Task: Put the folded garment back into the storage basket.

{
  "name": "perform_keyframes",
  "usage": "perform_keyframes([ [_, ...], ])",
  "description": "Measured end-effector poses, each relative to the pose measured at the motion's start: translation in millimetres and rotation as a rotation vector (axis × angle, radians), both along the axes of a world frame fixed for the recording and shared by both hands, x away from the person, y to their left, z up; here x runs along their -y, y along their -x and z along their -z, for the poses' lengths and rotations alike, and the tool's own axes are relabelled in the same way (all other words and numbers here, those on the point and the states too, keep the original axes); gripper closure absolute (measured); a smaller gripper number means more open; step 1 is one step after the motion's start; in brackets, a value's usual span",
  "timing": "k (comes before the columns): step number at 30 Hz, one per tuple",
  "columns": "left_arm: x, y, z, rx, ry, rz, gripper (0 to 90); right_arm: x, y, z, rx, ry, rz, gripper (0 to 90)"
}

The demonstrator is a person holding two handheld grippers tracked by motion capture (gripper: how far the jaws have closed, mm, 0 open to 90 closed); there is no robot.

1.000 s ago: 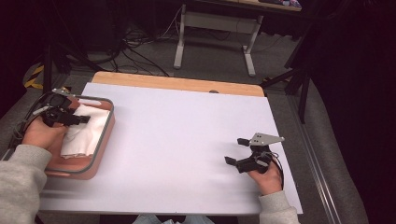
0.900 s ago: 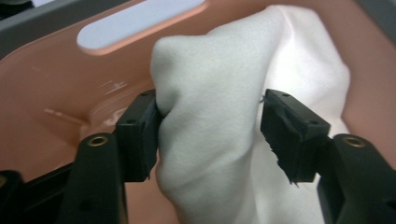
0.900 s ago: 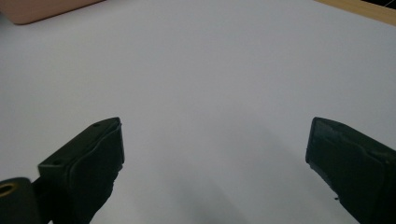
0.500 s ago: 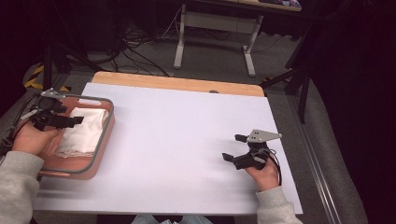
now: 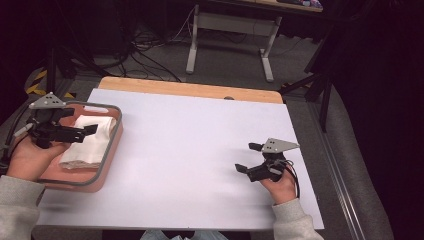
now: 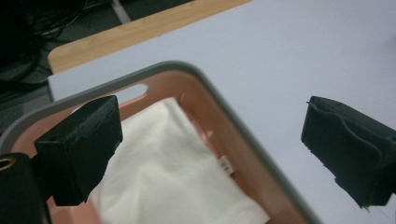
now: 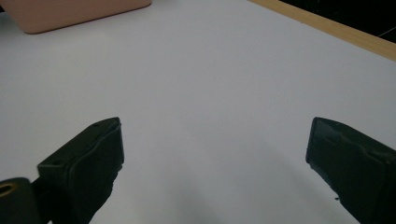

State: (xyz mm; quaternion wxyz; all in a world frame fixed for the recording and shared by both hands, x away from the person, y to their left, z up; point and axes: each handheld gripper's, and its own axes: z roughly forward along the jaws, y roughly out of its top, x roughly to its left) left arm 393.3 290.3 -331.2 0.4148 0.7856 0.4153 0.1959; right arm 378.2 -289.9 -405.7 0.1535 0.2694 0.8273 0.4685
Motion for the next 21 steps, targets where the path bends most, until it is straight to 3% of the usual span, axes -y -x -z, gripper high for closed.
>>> perform_keyframes([
  [3, 7.7, 8.7, -5.7, 0.026, 0.010, 0.029, 5.0, -1.2, 3.2, -1.8, 0.010, -0.004, -0.007, 4.0],
  [10, 21.5, 25.1, -13.5, 0.073, 0.109, 0.104, 4.3, -2.7, 12.4, -6.9, 0.036, -0.023, -0.021, 3.5],
  [15, 30.5, 35.3, -12.4, 0.088, 0.184, 0.154, 4.4, -3.9, 22.2, -10.0, 0.055, -0.037, -0.037, 3.3],
  [21, 45.7, 45.6, -7.7, 0.128, 0.235, 0.198, 4.5, -4.0, 33.4, -11.4, 0.080, -0.050, -0.048, 3.2],
])
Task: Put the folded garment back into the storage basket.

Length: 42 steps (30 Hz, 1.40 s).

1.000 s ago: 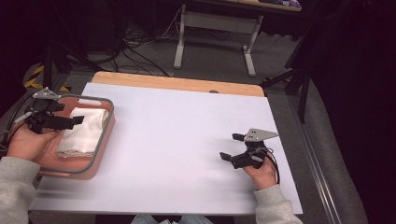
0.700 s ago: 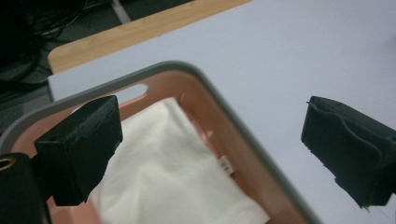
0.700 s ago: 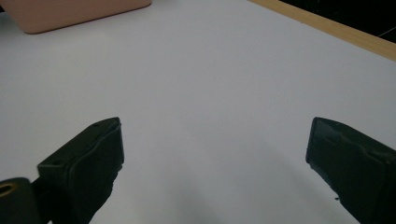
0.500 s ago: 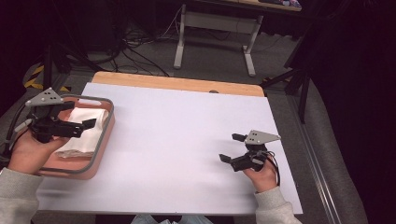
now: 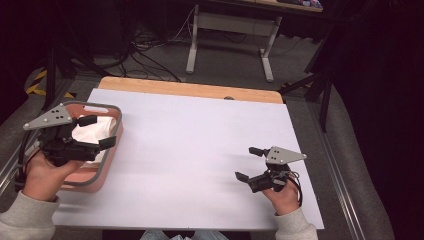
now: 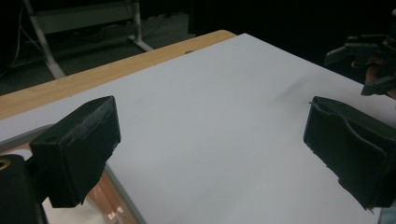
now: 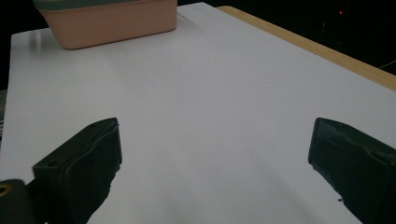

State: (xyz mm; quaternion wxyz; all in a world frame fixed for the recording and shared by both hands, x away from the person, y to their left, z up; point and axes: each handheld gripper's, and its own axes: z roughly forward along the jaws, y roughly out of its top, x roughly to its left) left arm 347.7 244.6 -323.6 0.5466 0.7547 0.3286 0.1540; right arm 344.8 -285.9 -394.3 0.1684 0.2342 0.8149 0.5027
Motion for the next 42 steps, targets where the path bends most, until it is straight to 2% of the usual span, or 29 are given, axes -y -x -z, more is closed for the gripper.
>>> perform_keyframes([
  [6, 16.4, 2.6, 16.2, 0.008, 0.042, 0.046, 5.3, 1.5, 5.6, 4.9, -0.005, -0.009, -0.004, 2.8],
  [11, 32.9, 4.2, 30.9, 0.014, 0.042, 0.110, 4.0, 1.9, 11.6, 7.1, 0.004, -0.023, -0.013, 2.3],
  [17, 51.5, 5.3, 48.0, 0.026, 0.075, 0.168, 3.7, 1.9, 19.1, 8.7, 0.014, -0.035, -0.022, 2.0],
  [23, 65.9, 3.0, 63.8, -0.001, 0.132, 0.237, 2.6, 3.0, 23.9, 12.9, 0.010, -0.049, -0.028, 1.7],
  [30, 82.3, 0.9, 83.1, 0.023, 0.134, 0.279, 0.0, 5.5, 27.7, 18.4, 0.005, -0.071, -0.031, 1.6],
  [32, 87.2, -0.2, 89.6, 0.010, 0.130, 0.295, 0.0, 6.4, 29.1, 19.4, 0.011, -0.078, -0.031, 1.6],
  [36, 100.0, -2.2, 106.0, -0.012, 0.093, 0.323, 0.0, 8.0, 32.3, 22.5, 0.008, -0.092, -0.030, 1.6],
  [41, 111.7, -4.0, 125.3, -0.043, 0.100, 0.341, 0.0, 8.9, 35.9, 27.4, 0.009, -0.097, -0.026, 1.6],
  [42, 113.8, -5.1, 130.7, -0.062, 0.097, 0.341, 0.0, 9.0, 36.3, 28.2, 0.008, -0.098, -0.025, 1.6],
])
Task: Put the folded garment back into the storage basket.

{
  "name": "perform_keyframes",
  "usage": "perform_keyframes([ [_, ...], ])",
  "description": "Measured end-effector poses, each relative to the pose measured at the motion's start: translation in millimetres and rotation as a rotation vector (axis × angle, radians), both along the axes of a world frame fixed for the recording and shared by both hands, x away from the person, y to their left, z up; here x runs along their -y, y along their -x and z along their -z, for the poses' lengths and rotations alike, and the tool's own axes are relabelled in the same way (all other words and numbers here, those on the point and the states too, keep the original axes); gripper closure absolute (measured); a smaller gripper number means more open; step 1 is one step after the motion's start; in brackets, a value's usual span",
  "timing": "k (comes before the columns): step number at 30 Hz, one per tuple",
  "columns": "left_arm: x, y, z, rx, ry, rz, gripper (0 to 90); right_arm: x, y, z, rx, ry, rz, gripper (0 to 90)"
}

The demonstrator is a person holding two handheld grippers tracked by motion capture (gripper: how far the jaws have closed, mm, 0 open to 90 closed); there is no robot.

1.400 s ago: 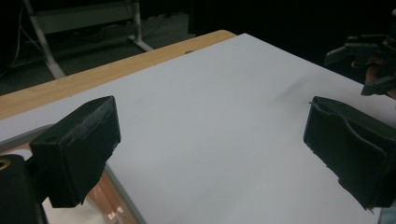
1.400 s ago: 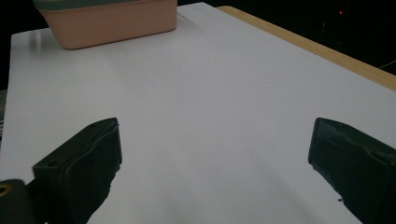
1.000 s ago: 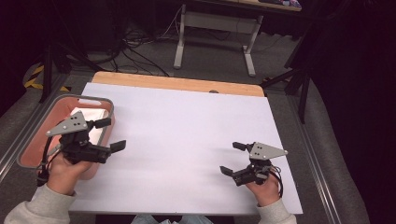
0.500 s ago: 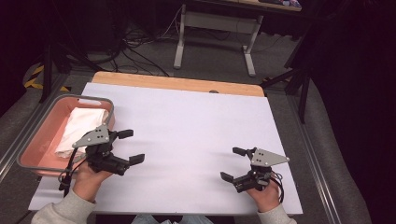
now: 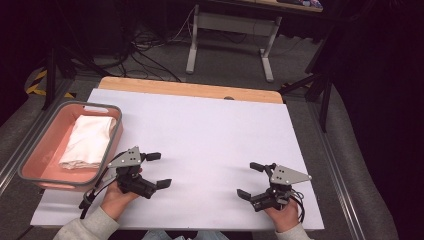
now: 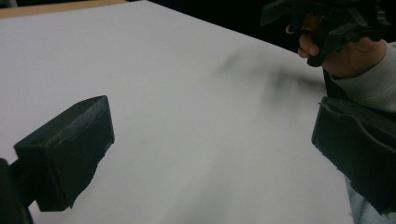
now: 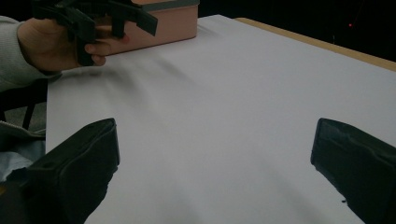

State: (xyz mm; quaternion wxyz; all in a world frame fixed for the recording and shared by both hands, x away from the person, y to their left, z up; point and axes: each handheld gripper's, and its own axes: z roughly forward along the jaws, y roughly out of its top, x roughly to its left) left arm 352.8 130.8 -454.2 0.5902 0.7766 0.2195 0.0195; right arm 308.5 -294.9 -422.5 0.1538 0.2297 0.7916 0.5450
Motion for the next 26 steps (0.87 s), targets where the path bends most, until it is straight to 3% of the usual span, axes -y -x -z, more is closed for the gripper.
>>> perform_keyframes([
  [3, 2.4, -1.6, 9.1, -0.016, -0.012, -0.005, 0.0, 0.6, 2.1, 3.5, 0.000, -0.003, 0.004, 1.6],
  [12, 0.6, 4.0, 7.7, 0.044, -0.013, -0.058, 0.0, 2.2, 2.7, 18.9, -0.026, -0.003, 0.011, 1.3],
  [26, -5.3, 4.4, 3.2, 0.032, 0.019, -0.085, 0.0, 1.6, 2.0, 20.1, -0.019, -0.009, 0.009, 1.1],
])
